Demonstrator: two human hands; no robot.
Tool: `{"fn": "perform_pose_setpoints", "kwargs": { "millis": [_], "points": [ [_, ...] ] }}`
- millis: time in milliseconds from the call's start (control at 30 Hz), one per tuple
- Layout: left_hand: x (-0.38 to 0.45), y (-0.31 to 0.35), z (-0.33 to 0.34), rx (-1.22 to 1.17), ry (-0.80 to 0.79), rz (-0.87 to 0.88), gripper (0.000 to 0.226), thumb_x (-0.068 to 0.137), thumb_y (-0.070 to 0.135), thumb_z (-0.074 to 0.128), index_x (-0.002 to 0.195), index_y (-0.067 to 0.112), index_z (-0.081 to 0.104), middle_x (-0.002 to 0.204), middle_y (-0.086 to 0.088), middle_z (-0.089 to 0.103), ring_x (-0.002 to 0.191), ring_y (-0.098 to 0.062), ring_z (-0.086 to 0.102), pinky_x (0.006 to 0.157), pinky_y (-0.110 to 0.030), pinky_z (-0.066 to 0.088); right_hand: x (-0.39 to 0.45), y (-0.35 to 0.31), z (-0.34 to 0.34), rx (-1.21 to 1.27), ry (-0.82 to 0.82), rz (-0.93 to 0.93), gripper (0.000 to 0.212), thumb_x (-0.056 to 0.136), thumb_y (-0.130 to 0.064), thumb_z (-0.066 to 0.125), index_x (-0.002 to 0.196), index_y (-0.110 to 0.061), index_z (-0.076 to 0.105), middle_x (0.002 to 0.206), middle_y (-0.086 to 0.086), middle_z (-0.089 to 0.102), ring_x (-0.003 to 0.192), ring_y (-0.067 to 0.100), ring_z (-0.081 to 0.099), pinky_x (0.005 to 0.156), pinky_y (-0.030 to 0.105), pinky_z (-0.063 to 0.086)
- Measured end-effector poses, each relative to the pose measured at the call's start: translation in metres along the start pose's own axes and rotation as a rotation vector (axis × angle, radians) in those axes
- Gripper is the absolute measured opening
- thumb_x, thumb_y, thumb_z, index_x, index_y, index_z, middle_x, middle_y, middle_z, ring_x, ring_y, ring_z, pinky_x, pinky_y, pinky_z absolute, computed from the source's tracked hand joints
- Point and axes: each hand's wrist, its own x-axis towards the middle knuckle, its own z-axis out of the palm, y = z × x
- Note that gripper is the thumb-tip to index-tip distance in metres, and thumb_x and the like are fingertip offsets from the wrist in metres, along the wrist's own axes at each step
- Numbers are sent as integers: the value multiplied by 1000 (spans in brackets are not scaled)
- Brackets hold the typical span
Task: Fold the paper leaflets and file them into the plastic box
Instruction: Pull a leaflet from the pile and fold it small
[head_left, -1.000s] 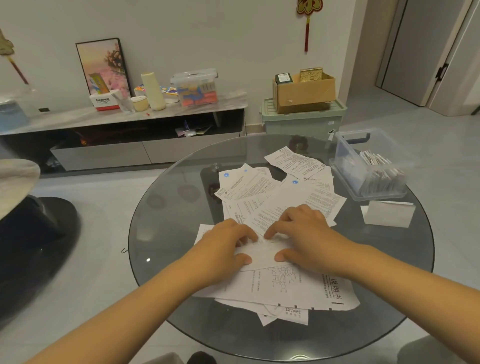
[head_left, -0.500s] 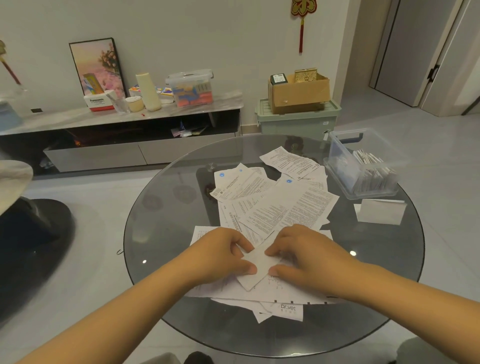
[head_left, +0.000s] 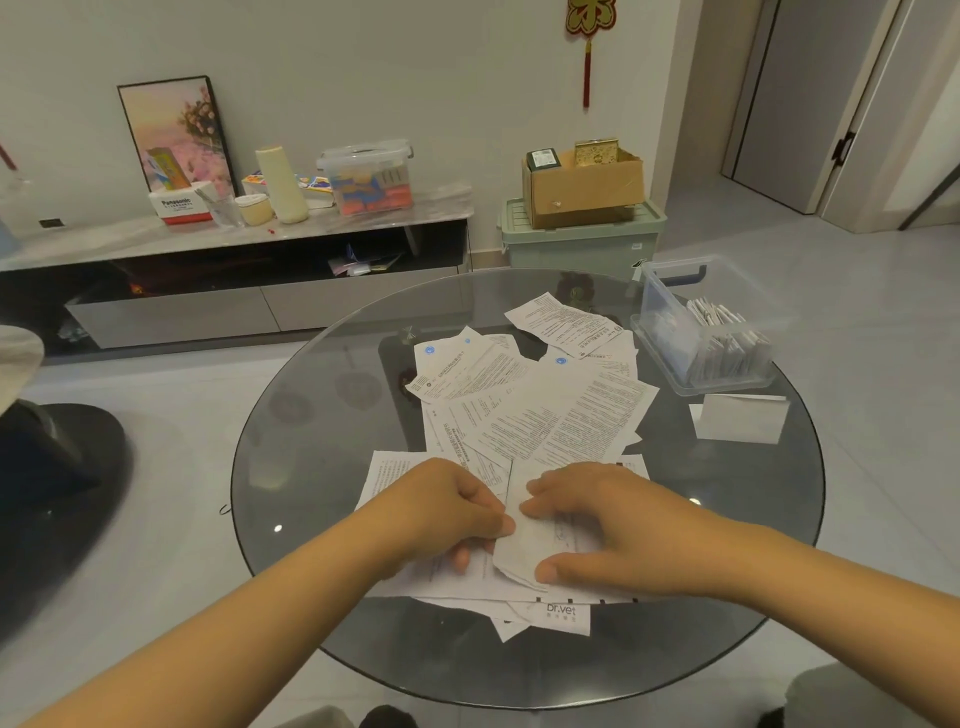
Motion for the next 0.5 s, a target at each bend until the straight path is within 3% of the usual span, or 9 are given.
{"fn": "perform_pose_setpoints", "kwargs": {
  "millis": [33, 100, 167, 300, 367, 433, 500],
  "points": [
    [0, 1, 0, -50, 4, -21, 4, 82, 23, 71, 81, 20, 69, 54, 8, 64, 40, -5, 47, 53, -14, 42, -1, 1, -1, 21, -5, -2, 57, 80, -55, 63, 132, -38, 48, 143, -18, 38, 132, 0, 29, 105, 13, 21],
    [0, 1, 0, -133, 8, -67, 15, 81, 19, 73, 94, 16, 64, 47, 10, 61, 36, -5, 46, 42, -10, 35, -3, 2, -3, 35, -14, -10, 57, 76, -55, 68, 128, -40, 51, 143, -18, 39, 133, -1, 28, 103, 11, 19],
    [0, 1, -1, -169, -1, -88, 21, 81, 17, 73, 98, 16, 61, 45, 10, 59, 36, -5, 45, 39, -12, 33, -4, 2, -1, 25, -4, -25, 51, 77, -52, 68, 124, -40, 55, 140, -15, 45, 132, 1, 31, 102, 11, 22],
    [0, 0, -2, -128, -50, -46, 5, 87, 15, 65, 90, 17, 67, 58, 9, 67, 40, -6, 46, 43, -13, 35, -4, 3, 4, 88, 86, -18, 29, 82, -46, 65, 111, -38, 66, 133, -12, 55, 129, -5, 37, 102, 12, 27],
    [0, 1, -3, -120, -80, -23, 17, 91, 12, 55, 87, 17, 70, 69, 6, 72, 46, -6, 46, 45, -11, 35, -4, 5, 6, 124, 93, 3, 23, 84, -42, 64, 102, -29, 70, 125, -9, 61, 123, -12, 39, 101, 14, 32],
    [-1, 1, -4, -66, -72, -3, 22, 91, 12, 53, 81, 19, 71, 62, 10, 67, 50, -6, 47, 49, -11, 35, -4, 6, 6, 193, 111, 46, 16, 85, -38, 65, 89, -23, 71, 115, -7, 67, 113, -18, 41, 99, 18, 37],
    [0, -1, -6, -9, -50, 22, 19, 88, 14, 58, 80, 24, 71, 60, 13, 62, 56, -5, 50, 58, -15, 40, -3, 7, 6, 249, 143, 100, 14, 86, -34, 65, 82, -21, 69, 107, -2, 70, 106, -11, 53, 94, 26, 44]
  ]
}}
